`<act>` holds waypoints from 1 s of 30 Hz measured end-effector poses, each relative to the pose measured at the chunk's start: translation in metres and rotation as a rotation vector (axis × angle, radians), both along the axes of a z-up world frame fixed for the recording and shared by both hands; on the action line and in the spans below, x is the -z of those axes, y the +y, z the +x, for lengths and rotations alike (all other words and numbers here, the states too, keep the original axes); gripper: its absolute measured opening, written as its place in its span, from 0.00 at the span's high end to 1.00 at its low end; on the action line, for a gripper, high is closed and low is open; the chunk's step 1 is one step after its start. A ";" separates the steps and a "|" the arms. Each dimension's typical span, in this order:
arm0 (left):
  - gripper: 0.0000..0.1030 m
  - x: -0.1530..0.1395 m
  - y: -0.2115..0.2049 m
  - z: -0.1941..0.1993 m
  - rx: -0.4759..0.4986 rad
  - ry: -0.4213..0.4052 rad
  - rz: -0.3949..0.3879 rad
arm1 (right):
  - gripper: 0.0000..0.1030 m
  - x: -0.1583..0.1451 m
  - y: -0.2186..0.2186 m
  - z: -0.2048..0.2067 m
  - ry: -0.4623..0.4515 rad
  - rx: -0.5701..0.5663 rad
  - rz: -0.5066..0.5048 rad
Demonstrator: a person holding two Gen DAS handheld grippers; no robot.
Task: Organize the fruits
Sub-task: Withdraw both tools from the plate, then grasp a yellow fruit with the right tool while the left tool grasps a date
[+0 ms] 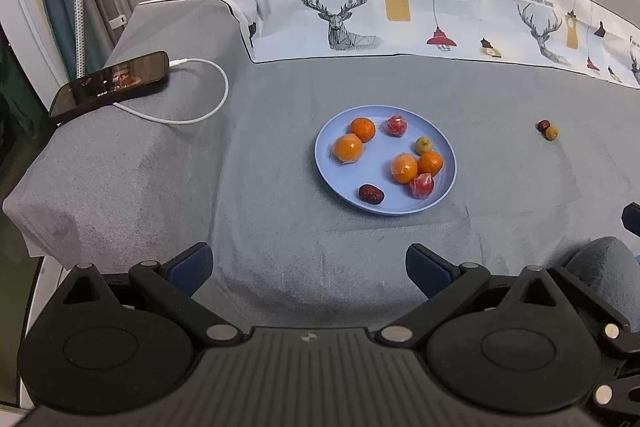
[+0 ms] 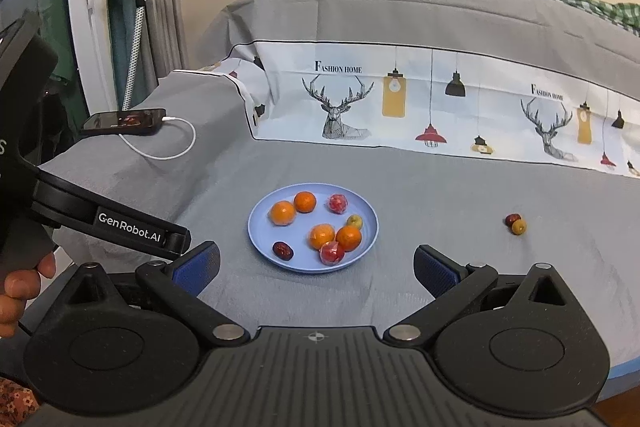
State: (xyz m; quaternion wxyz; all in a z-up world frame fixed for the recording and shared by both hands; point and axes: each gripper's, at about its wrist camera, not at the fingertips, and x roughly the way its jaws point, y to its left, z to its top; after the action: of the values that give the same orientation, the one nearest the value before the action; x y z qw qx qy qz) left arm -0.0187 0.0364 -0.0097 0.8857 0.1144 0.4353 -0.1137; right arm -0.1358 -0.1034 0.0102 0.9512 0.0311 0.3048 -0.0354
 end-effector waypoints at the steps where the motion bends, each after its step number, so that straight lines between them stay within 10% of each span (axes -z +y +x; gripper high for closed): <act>1: 0.00 0.000 0.000 0.001 0.000 -0.001 -0.002 | 0.01 0.001 -0.001 0.000 0.001 0.002 0.004; 10: 0.00 0.009 -0.001 0.022 -0.040 0.081 -0.013 | 0.01 0.019 -0.037 0.020 0.023 0.114 0.079; 21: 0.00 0.017 -0.052 0.075 -0.056 0.164 0.005 | 0.01 0.132 -0.227 0.120 0.166 0.683 0.011; 30: 0.00 0.034 -0.126 0.114 -0.015 0.191 0.051 | 0.01 0.207 -0.299 0.182 0.163 0.671 -0.037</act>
State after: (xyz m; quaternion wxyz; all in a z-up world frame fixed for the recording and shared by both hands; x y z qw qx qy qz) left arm 0.0955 -0.0896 -0.0439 0.8379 0.1223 0.5213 -0.1061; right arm 0.0459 -0.4019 -0.1973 0.8595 0.1096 0.3519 -0.3540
